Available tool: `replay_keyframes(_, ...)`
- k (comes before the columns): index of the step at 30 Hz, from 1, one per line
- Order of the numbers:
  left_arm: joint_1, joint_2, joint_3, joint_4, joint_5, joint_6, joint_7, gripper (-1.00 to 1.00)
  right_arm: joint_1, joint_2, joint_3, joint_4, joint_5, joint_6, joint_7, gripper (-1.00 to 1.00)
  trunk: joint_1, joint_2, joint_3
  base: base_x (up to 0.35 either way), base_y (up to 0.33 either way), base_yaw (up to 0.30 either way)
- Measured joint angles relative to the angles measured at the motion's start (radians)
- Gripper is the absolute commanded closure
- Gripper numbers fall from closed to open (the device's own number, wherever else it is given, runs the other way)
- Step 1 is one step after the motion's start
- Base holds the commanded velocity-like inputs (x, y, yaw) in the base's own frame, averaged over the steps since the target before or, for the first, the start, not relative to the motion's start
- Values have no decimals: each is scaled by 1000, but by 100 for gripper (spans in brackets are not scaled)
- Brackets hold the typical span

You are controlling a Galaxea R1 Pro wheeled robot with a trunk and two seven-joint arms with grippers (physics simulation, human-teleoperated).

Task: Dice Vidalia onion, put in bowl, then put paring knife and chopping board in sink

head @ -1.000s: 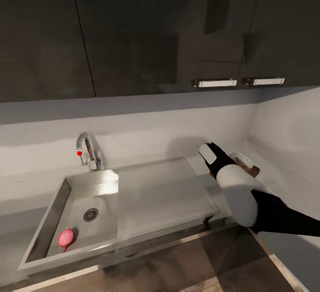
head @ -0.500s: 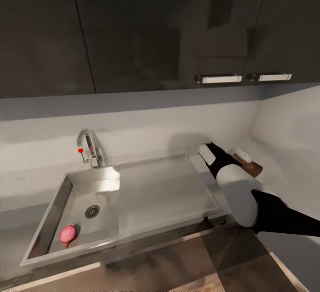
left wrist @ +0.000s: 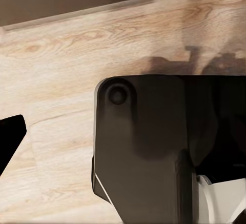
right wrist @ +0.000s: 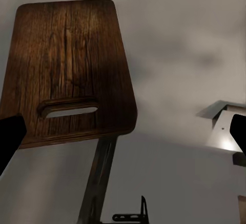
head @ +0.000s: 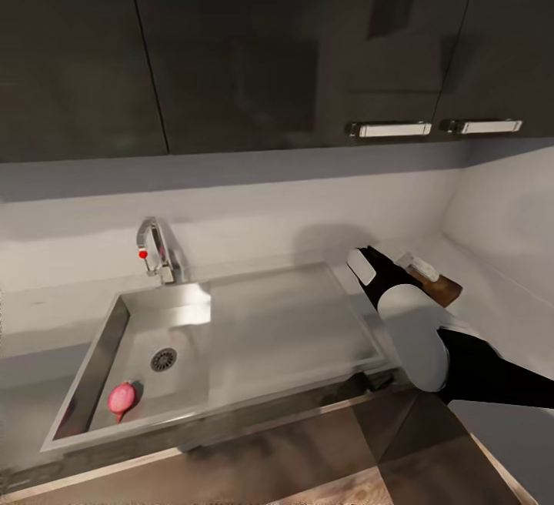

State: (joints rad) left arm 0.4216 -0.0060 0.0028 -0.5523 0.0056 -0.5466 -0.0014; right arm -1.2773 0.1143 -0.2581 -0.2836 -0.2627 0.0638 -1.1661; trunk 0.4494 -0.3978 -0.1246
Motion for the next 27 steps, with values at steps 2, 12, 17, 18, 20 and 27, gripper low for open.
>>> replay_keyframes(2, 0, 0, 0, 0, 0, 0, 0, -100, 0, -1, 0, 0, 0, 0, 0, -100, 0, 0, -3, 0, 0, 60)
replay_keyframes(12, 0, 0, 0, 0, 0, 0, 0, -100, 0, -18, 0, -5, 45, -2, 0, -100, 0, 0, -19, 0, 0, 49)
replay_keyframes(17, 0, -1, 0, 13, -1, 0, 1, -100, 0, -32, 0, -7, 71, -3, -1, -100, 0, 0, -27, 25, -31, 6)
replay_keyframes(18, 0, -1, 0, 14, -1, 0, 1, -100, 0, -33, 0, -7, 72, -4, -1, -100, 0, 0, -28, 59, -60, 2)
replay_keyframes(20, 0, -1, 0, 16, -1, 0, 0, -100, 0, -34, 0, -8, 74, -4, -1, -100, 0, 0, -32, 66, -66, 1)
replay_keyframes(27, 0, -2, 0, 17, -1, 0, 1, -100, 0, -34, 0, -9, 75, -4, -1, -100, 0, 0, -43, 74, -71, 0)
